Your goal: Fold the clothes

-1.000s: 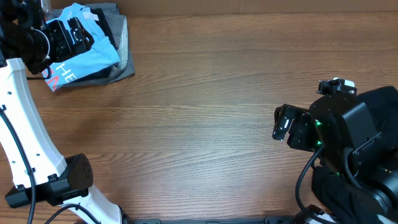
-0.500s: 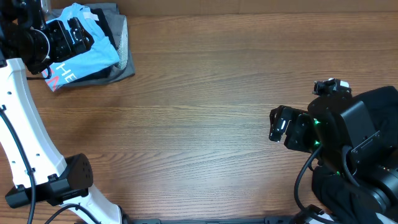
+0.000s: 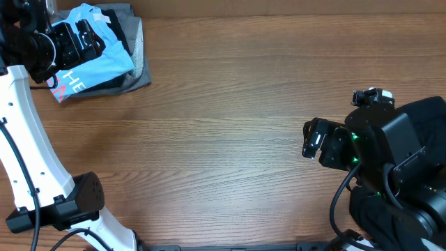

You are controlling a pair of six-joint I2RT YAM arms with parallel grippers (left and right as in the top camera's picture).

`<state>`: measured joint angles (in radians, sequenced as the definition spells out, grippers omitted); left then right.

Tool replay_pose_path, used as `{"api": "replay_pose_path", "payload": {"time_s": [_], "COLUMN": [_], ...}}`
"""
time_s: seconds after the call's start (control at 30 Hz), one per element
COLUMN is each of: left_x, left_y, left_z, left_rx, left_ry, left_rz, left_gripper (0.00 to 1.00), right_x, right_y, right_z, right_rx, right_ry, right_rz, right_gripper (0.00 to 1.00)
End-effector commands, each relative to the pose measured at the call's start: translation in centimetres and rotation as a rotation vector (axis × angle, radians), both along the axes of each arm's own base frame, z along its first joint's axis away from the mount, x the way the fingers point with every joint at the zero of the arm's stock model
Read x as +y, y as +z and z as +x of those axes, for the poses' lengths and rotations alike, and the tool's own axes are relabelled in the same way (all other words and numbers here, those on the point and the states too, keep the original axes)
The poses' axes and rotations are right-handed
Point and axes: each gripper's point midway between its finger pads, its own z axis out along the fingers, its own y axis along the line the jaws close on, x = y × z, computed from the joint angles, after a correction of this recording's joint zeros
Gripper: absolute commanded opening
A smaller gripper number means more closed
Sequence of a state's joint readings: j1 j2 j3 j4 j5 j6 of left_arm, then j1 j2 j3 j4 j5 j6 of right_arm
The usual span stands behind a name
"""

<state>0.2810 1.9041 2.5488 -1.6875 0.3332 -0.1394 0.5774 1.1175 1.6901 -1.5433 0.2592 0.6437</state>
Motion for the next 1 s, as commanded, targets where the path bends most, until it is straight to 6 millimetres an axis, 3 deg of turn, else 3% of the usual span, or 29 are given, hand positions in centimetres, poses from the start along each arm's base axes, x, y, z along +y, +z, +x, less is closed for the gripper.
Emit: {"api": "replay_pose_path", "payload": {"time_s": [0.0, 0.4, 0.7, 0.83, 0.97], "left_x": [-0.2, -0.2, -0.2, -0.2, -0.2], "left_y": [0.1, 0.1, 0.1, 0.1, 0.1], "left_z": [0.0, 0.0, 0.0, 0.0, 0.0], "left_rx": [-0.003, -0.003, -0.003, -0.003, -0.003], "left_ry": [-0.008, -0.008, -0.008, -0.008, -0.008], "left_rz": [0.007, 0.007, 0.007, 0.007, 0.007], "left_gripper": [1.00, 1.00, 1.00, 1.00, 1.00], "right_x": [0.0, 0.4, -0.7, -2.2, -3.6], "right_y": [-0.1, -1.6, 0.6, -0.4, -3.1], "right_z": [0.2, 0.8, 1.1, 1.3, 1.2], "right_rx": [0.000, 0.062, -0.109, -0.188, -0.252], "right_ry": [-0.008, -0.007, -0.054, -0.113, -0.167], "right_rz": [-0.012, -0.053, 0.066, 0.114, 0.163], "right_gripper": [1.00, 1.00, 1.00, 1.00, 1.00]}}
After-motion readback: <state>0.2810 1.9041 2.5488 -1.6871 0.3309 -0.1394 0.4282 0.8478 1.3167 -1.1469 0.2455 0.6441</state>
